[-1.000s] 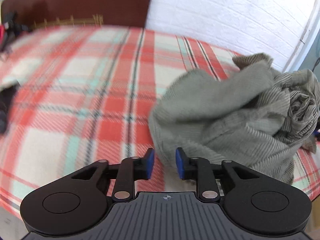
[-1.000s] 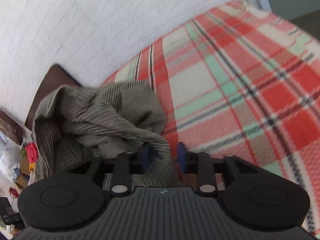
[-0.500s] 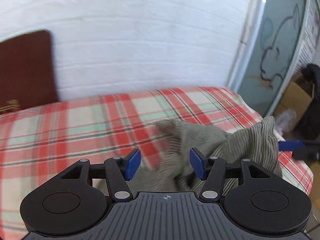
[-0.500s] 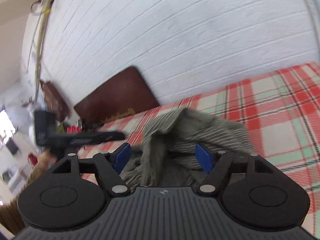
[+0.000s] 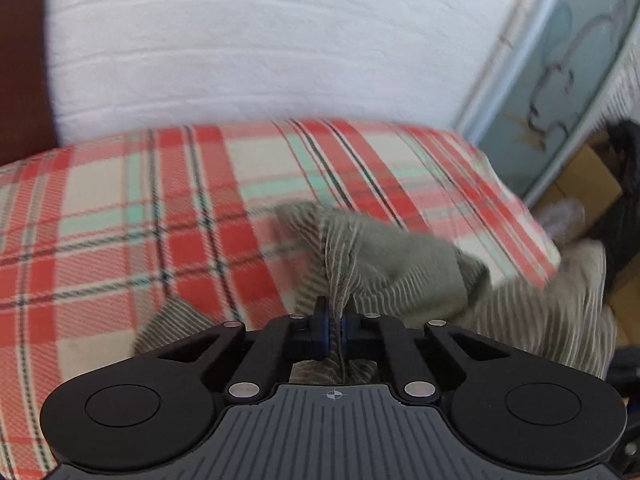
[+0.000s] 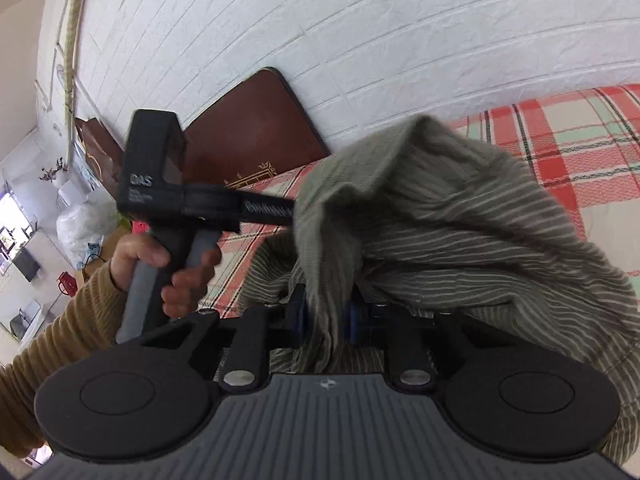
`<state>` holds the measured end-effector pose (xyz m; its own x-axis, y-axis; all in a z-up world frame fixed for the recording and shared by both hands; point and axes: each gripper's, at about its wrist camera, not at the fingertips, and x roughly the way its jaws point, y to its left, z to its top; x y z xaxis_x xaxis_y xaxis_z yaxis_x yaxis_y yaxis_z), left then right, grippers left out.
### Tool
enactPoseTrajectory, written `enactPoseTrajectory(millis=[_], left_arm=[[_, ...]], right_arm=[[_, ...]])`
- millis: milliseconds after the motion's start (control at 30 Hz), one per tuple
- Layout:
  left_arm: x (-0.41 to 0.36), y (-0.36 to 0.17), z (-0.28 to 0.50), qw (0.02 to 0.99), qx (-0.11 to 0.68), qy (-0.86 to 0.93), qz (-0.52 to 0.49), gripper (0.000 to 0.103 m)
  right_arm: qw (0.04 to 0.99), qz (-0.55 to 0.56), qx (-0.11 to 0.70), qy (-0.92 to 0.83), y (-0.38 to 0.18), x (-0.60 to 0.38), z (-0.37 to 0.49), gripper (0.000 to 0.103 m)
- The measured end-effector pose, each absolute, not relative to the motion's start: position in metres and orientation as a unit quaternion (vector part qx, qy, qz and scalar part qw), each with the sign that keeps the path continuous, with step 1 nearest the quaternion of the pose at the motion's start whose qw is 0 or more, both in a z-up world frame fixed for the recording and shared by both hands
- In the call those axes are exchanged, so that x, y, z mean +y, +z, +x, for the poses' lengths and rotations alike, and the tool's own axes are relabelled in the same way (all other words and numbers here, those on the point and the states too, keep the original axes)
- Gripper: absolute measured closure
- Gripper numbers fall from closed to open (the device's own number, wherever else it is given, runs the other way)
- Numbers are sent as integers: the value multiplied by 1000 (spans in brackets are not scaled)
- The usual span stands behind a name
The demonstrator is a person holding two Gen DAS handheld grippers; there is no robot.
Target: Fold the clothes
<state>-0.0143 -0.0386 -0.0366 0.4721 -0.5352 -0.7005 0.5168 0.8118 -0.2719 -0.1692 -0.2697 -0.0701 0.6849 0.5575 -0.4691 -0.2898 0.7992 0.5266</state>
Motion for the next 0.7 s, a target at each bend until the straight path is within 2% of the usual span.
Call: enactPoseTrajectory(millis=[67, 200, 333, 500, 700], left_arm=[[-18, -17, -4, 875, 393, -280, -43, 103], [22, 19, 11, 902, 356, -231, -84, 103], [46, 33, 18, 923, 332, -179, -81, 103], [77, 1, 29, 920, 355, -131, -100, 103], [113, -46, 42, 907, 393, -78, -129, 103]], right_arm=[[901, 204, 303, 234, -58, -273, -170, 97], [922, 199, 250, 219, -25, -287, -176, 97], [943, 196, 191, 189, 4, -306, -186, 98], [954, 214, 163, 131, 8, -338, -191, 98], [936, 262, 225, 61, -48, -375, -188, 98]])
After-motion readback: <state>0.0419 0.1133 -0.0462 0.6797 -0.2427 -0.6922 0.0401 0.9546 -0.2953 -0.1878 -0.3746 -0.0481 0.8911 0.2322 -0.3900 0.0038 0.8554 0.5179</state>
